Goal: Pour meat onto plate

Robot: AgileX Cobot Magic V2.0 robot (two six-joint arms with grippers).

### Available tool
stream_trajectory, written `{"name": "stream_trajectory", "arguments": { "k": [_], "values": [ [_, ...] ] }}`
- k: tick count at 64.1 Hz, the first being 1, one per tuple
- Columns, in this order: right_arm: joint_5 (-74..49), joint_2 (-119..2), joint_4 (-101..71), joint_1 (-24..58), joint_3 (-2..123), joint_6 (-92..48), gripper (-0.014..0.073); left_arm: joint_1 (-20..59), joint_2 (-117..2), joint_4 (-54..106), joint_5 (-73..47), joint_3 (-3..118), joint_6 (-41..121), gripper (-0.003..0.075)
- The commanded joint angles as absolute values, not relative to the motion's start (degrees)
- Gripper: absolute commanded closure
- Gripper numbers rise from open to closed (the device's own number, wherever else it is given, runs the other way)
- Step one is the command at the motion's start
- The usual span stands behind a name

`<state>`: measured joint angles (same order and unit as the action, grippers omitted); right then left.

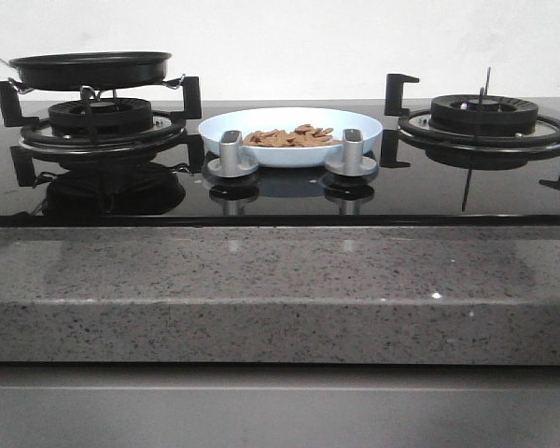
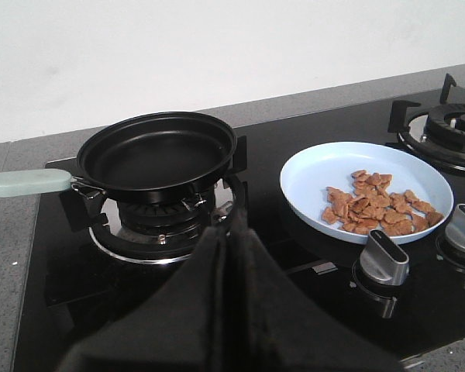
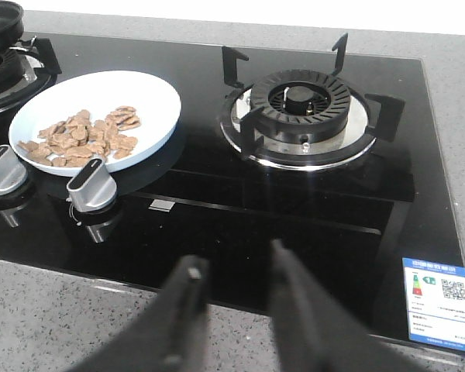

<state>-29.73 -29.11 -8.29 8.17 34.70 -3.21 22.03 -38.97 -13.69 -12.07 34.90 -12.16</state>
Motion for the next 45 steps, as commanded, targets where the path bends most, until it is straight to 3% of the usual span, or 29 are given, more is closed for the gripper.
{"name": "stream_trajectory", "arguments": {
  "k": [1, 11, 45],
  "values": [
    [-24.94, -29.11, -7.93, 7.88, 36.23, -3.70, 0.0543, 22.54, -39.03, -13.81, -7.70, 36.44, -12.77, 0.0741],
    [-24.94, -29.11, -7.93, 7.88, 36.23, -3.70, 0.0666, 22.54, -39.03, -13.81, -7.70, 36.44, -12.77, 0.0741],
    [-24.89, -29.11, -7.93, 7.88, 36.23, -3.66, 0.0664, 22.54, -39.03, -13.81, -7.60, 36.44, -12.77, 0.0741]
  ]
}}
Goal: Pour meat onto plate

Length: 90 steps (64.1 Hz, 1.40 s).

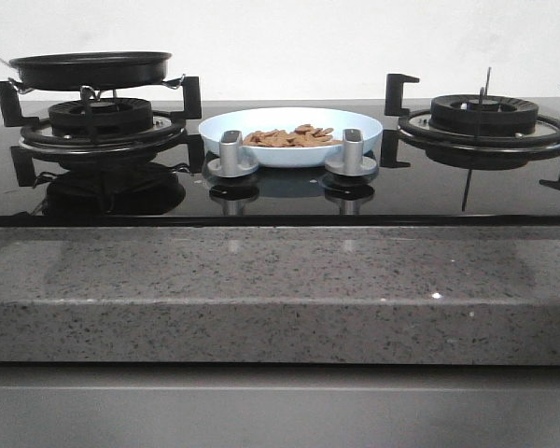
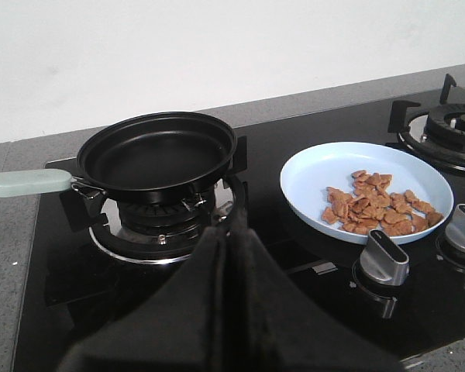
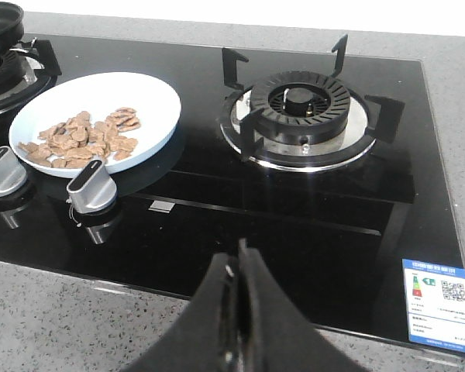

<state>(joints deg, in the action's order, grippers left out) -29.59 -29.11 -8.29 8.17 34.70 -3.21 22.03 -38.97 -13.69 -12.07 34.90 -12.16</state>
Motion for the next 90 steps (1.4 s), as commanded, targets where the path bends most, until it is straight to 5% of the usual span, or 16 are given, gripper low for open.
{"name": "stream_trajectory", "arguments": {
  "k": [1, 47, 69, 90],
  "values": [
    [-24.89, -29.11, -7.93, 7.88, 36.23, -3.66, 0.0664, 22.54, -39.03, -13.81, -7.60, 36.44, -12.77, 0.0741],
    [-24.89, -29.11, -7.93, 7.88, 36.23, -3.66, 0.0664, 22.54, -38.74, -13.02, -7.60, 36.22, -12.67, 0.0741],
    [-24.89, -29.11, -7.93, 7.88, 36.23, -3.66, 0.0664, 22.04, -34.05, -2.64, -7.49, 33.92, 0.00, 0.0741],
    [-24.89, -29.11, -7.93, 7.88, 36.23, -3.66, 0.0664, 7.02, -12.88, 1.00, -7.74, 15.61, 3.73, 0.0741]
  ]
}}
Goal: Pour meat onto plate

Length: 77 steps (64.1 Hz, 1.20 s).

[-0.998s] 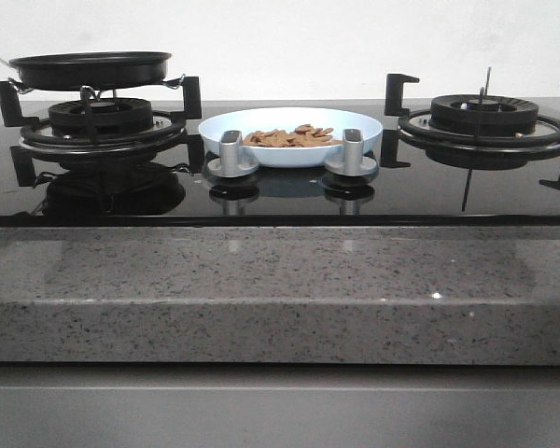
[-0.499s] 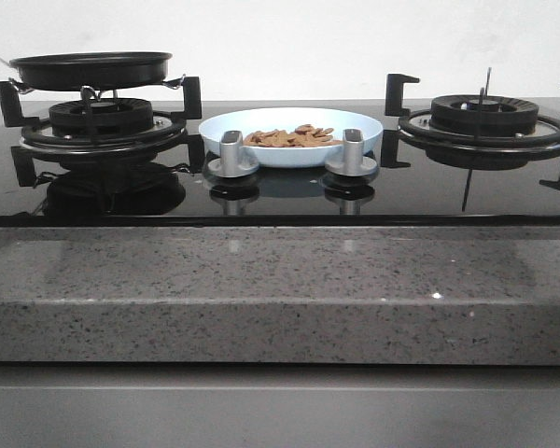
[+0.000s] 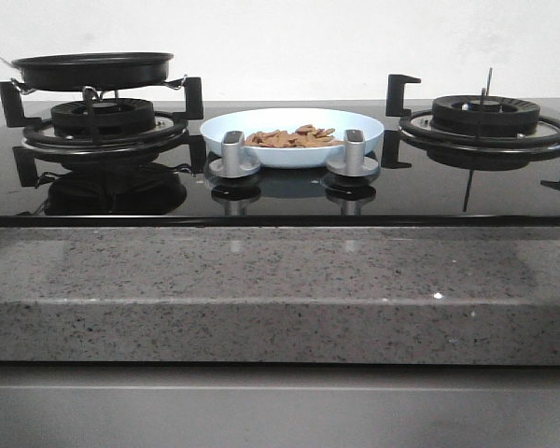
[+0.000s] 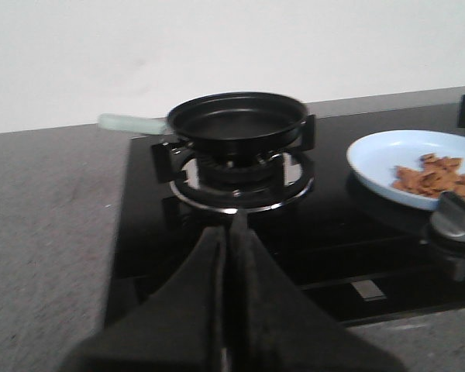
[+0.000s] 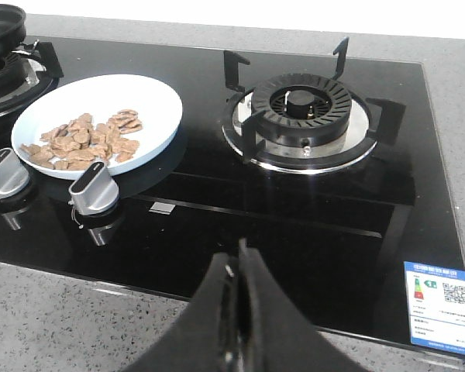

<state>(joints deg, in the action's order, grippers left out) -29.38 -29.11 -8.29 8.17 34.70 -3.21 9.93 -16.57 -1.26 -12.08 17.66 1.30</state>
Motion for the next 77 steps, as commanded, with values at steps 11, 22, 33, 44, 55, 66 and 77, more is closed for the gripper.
{"name": "stream_trajectory", "arguments": {
  "k": [11, 22, 33, 44, 55, 66, 77],
  "values": [
    [-24.89, -29.11, -7.93, 7.88, 36.23, -3.66, 0.0664, 0.78, -3.40, 4.55, -7.74, 7.30, 6.34, 0.0741],
    [-24.89, -29.16, -7.93, 7.88, 36.23, -3.65, 0.0664, 0.04, 1.01, 5.42, -6.63, 2.04, 6.34, 0.0741],
    [-24.98, -29.17, -7.93, 7.88, 36.23, -3.65, 0.0664, 0.04, 1.18, 5.97, -5.23, -0.49, 6.34, 0.0741],
    [-24.98, -29.17, -7.93, 7.88, 36.23, -3.65, 0.0664, 0.04, 1.18, 6.19, -4.66, -0.49, 6.34, 0.0741],
    [-24.98, -29.17, -7.93, 7.88, 36.23, -3.65, 0.0664, 0.04, 1.18, 6.19, -4.66, -0.49, 6.34, 0.0741],
    [-25.04, -29.17, -7.93, 7.88, 36.23, -3.65, 0.0664, 0.04, 1.18, 6.19, -4.66, -0.49, 6.34, 0.0741],
    [-25.04, -29.17, -7.93, 7.88, 36.23, -3.65, 0.0664, 0.04, 1.18, 6.19, -4.66, -0.49, 6.34, 0.0741]
  ]
}}
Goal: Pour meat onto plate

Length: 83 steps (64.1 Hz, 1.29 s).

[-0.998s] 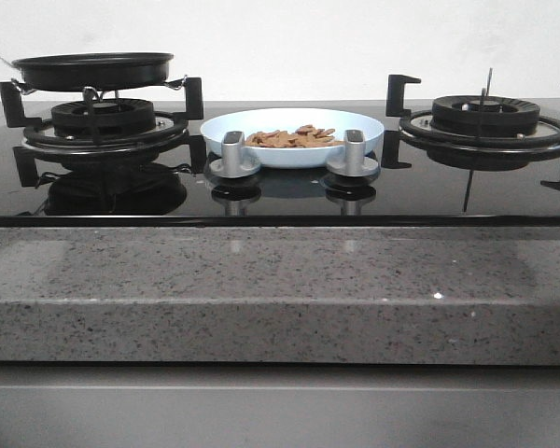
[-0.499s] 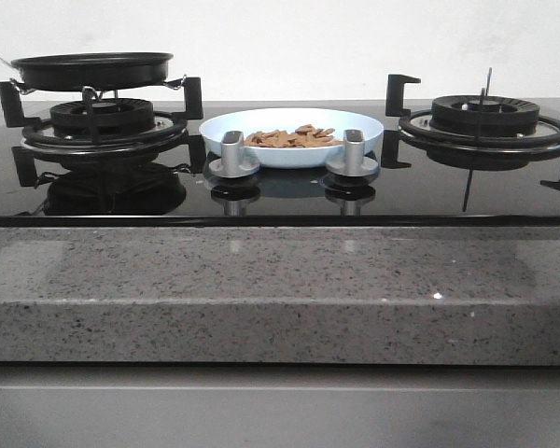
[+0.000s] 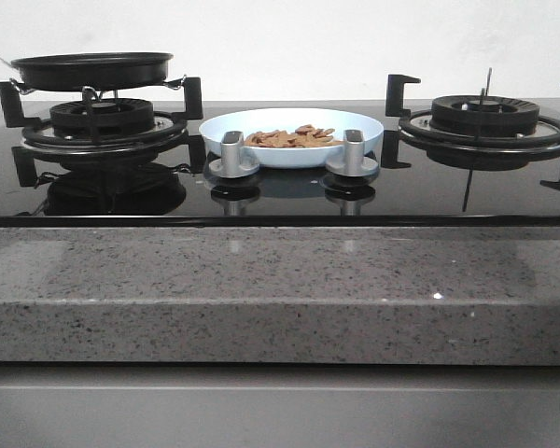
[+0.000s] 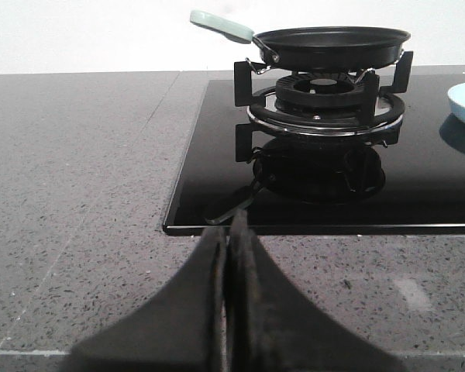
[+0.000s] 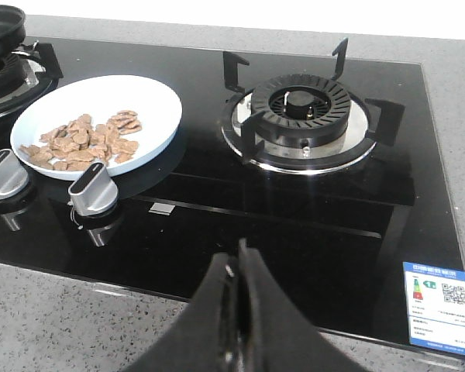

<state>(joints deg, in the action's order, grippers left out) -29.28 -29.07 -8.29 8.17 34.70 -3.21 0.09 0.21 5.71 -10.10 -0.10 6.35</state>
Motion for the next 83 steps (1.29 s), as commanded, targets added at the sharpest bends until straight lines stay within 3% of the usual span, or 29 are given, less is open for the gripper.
{"name": "stream_trajectory", "arguments": {
  "k": [1, 30, 48, 66, 83],
  "values": [
    [-25.04, -29.17, -7.93, 7.88, 36.23, -3.65, 0.0664, 0.04, 1.18, 6.19, -4.66, -0.49, 6.34, 0.0741],
    [-21.12, -28.53, -7.43, 8.04, 34.51, -3.65, 0.0664, 0.04, 1.18, 6.19, -4.66, -0.49, 6.34, 0.0741],
    [-2.86, -17.27, -6.11, 1.52, 15.32, -3.65, 0.0664, 0.04, 1.18, 6.19, -4.66, -0.49, 6.34, 0.0741],
    [-6.55, -0.61, -5.52, -1.87, 0.62, -3.60, 0.0664, 0.04, 1.18, 6.19, -4.66, -0.49, 6.34, 0.0741],
    [-7.14, 1.53, -5.52, -1.87, -1.26, -3.60, 0.0664, 0.04, 1.08, 6.19, -4.66, -0.49, 6.34, 0.0741]
  ]
}}
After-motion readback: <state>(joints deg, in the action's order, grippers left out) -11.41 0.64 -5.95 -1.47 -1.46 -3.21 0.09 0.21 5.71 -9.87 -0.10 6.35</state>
